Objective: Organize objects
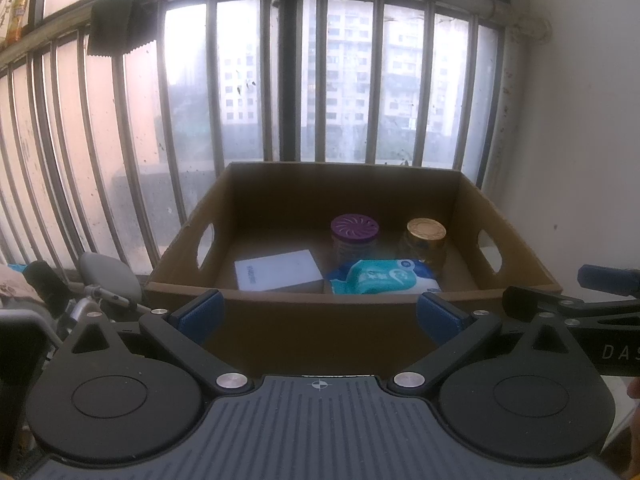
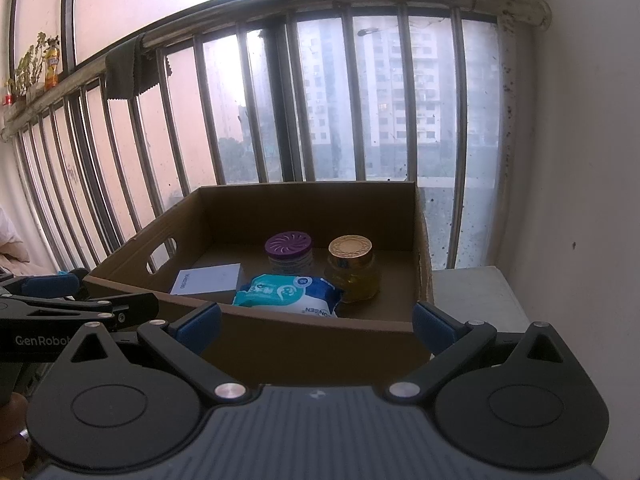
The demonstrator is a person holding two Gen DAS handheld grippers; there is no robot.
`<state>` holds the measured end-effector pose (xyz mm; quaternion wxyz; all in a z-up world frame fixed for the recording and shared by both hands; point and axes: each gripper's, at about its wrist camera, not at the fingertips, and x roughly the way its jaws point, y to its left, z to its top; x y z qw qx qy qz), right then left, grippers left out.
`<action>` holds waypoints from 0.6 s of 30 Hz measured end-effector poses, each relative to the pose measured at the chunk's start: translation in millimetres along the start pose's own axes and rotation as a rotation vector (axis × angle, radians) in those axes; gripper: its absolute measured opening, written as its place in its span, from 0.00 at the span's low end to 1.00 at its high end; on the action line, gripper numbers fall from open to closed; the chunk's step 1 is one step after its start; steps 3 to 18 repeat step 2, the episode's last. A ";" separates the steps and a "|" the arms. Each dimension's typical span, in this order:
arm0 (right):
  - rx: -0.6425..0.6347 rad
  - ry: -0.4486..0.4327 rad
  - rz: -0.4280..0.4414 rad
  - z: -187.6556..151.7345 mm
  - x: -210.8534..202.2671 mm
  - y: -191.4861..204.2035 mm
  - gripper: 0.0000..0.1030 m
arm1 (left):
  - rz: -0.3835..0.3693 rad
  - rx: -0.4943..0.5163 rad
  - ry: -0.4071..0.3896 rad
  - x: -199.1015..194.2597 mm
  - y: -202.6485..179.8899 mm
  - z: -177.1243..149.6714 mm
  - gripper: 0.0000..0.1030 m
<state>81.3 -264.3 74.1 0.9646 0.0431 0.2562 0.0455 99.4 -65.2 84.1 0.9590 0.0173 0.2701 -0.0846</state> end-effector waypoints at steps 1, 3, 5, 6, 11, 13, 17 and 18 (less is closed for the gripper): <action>0.000 0.000 0.000 -0.1 -0.1 -0.1 1.00 | 0.000 0.000 0.000 -0.2 0.2 -0.2 1.00; 0.001 0.000 0.000 -0.2 -0.1 -0.2 1.00 | 0.000 0.000 -0.001 -0.1 0.2 -0.1 1.00; 0.001 0.000 0.000 -0.2 -0.1 -0.2 1.00 | 0.000 0.000 -0.001 -0.1 0.2 -0.1 1.00; 0.001 0.000 0.000 -0.2 -0.1 -0.2 1.00 | 0.000 0.000 -0.001 -0.1 0.2 -0.1 1.00; 0.001 0.000 0.000 -0.2 -0.1 -0.2 1.00 | 0.000 0.000 -0.001 -0.1 0.2 -0.1 1.00; 0.001 0.000 0.000 -0.2 -0.1 -0.2 1.00 | 0.000 0.000 -0.001 -0.1 0.2 -0.1 1.00; 0.001 0.000 0.000 -0.2 -0.1 -0.2 1.00 | 0.000 0.000 -0.001 -0.1 0.2 -0.1 1.00; 0.001 0.000 0.000 -0.2 -0.1 -0.2 1.00 | 0.000 0.000 -0.001 -0.1 0.2 -0.1 1.00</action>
